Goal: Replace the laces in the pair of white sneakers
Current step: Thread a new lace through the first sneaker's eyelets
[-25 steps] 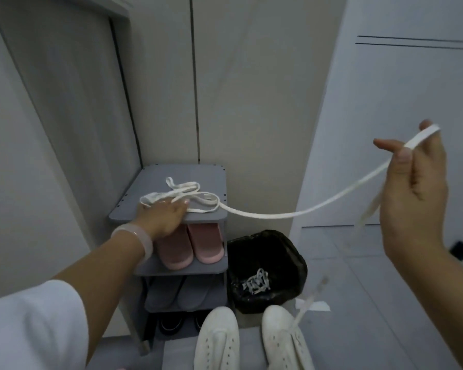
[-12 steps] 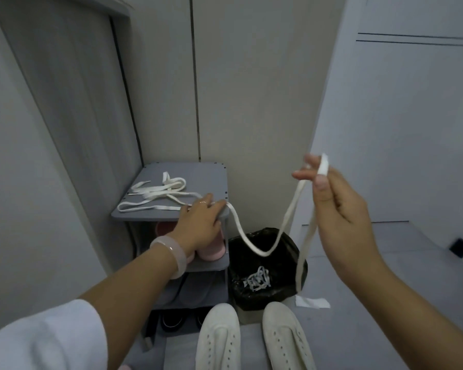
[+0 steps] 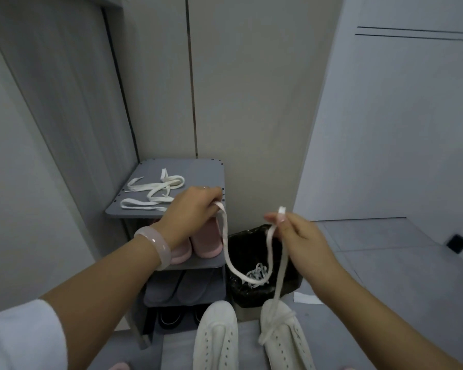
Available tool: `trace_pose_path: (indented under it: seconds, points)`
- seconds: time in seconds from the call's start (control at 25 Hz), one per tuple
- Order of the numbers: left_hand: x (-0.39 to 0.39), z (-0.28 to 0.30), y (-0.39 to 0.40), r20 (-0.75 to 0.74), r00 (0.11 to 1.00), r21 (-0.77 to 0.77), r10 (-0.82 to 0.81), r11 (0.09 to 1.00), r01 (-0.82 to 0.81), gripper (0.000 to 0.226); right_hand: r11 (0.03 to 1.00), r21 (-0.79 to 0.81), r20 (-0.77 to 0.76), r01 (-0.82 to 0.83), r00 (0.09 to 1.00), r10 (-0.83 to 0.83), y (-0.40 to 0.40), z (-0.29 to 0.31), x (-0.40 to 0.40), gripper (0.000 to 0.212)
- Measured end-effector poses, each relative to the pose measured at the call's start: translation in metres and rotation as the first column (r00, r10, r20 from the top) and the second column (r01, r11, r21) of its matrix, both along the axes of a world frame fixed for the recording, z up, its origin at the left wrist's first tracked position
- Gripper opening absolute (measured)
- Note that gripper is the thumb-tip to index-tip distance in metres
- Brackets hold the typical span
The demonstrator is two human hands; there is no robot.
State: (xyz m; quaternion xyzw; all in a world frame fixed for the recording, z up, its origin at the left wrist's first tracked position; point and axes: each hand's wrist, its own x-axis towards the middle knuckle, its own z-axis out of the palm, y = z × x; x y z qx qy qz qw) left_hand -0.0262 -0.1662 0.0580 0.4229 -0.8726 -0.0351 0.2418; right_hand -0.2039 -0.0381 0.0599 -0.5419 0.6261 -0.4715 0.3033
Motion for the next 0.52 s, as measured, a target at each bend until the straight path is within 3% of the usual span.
trace_pose_path:
  seconds: [0.08, 0.2, 0.28, 0.36, 0.44, 0.52]
  points:
    - [-0.004, 0.006, 0.009, -0.165, 0.984, 0.102, -0.061, 0.992, 0.078, 0.014, 0.984, 0.146, 0.149, -0.1, 0.986, 0.078, -0.009, -0.012, 0.016, 0.026]
    - [-0.011, 0.011, 0.021, -0.261, 0.957, 0.305, -0.129, 0.929, 0.209, 0.049, 0.961, 0.141, 0.281, -0.238, 0.94, 0.192, -0.033, -0.018, 0.049, 0.026]
    - [-0.007, 0.006, 0.019, -0.192, 0.97, 0.293, -0.147, 0.935, 0.199, 0.062, 0.98, 0.152, 0.238, -0.128, 0.967, 0.09, -0.049, -0.017, 0.064, 0.018]
    - [0.01, -0.007, 0.007, -0.118, 0.99, 0.292, -0.079, 0.95, 0.111, 0.06, 0.987, 0.163, 0.286, 0.014, 0.956, -0.061, -0.054, -0.013, 0.065, 0.017]
    - [0.036, -0.025, -0.007, 0.075, 0.997, 0.268, 0.021, 0.962, -0.041, 0.054, 0.986, 0.058, 0.419, 0.156, 0.893, -0.166, -0.046, 0.001, 0.048, 0.02]
    - [0.067, -0.038, -0.02, 0.277, 0.945, 0.188, 0.176, 0.954, -0.233, 0.053, 0.954, -0.086, 0.528, 0.287, 0.825, -0.201, -0.033, 0.019, 0.019, 0.024]
